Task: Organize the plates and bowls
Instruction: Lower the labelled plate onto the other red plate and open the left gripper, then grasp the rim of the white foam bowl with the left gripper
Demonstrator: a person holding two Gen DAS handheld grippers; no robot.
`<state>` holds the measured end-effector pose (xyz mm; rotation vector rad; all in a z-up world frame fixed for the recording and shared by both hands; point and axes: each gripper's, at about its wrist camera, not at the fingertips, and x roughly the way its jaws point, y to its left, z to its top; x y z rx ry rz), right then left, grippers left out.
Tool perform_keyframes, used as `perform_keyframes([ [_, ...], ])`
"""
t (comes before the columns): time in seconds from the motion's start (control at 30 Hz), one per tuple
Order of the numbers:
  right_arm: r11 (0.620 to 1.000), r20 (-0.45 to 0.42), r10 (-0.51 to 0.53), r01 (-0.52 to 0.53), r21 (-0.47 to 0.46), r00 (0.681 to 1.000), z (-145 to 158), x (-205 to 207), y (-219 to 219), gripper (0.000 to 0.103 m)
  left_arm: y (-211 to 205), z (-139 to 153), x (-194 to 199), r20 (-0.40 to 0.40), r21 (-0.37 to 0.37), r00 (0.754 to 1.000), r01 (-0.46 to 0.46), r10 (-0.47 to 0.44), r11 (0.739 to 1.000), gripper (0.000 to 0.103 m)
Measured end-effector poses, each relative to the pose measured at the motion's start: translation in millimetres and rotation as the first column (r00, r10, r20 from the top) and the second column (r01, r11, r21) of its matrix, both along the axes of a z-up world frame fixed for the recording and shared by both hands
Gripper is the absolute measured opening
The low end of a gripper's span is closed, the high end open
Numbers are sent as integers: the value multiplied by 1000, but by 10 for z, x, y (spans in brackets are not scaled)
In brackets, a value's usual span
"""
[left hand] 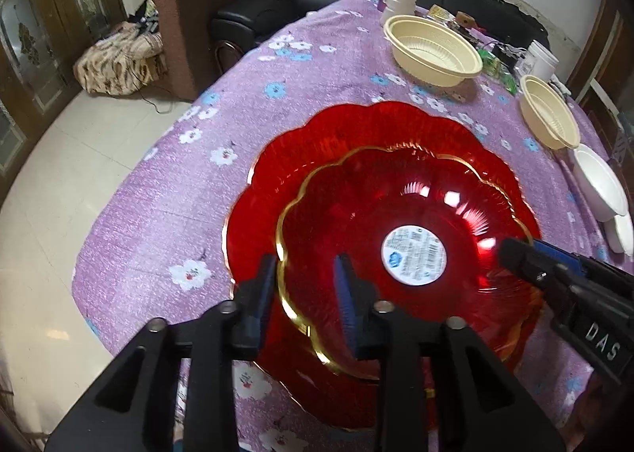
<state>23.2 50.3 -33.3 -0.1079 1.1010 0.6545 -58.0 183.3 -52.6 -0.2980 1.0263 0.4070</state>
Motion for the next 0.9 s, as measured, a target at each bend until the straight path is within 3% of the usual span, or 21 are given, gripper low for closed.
perform_keyframes([
  [0.2,999,-24,35,-34,43,999,82,-61,-68,49,-52,123,-76,17,-56,1000,21,-20,998,74],
  [0.33,994,-39,39,-35,101,998,173,-75,-189,59,-13,232,-148,32,-102,999,-3,6,995,75],
  [0.53,973,-57,-36,48,225,998,318,15,-687,60,-31,428,-128,132,-164,988,-55,77,985,76],
  [0.73,926,-56,-232,238,294,971,404,130,-1571,61,-600,595,246,171,-191,982,111,-78,975,76],
  [0.83,881,-54,-357,355,313,933,460,157,-2148,61,-1099,680,457,198,-184,959,240,-203,953,76],
  [0.9,850,-50,-427,419,318,903,489,164,-2487,61,-1519,689,618,198,-195,929,349,-312,917,76],
])
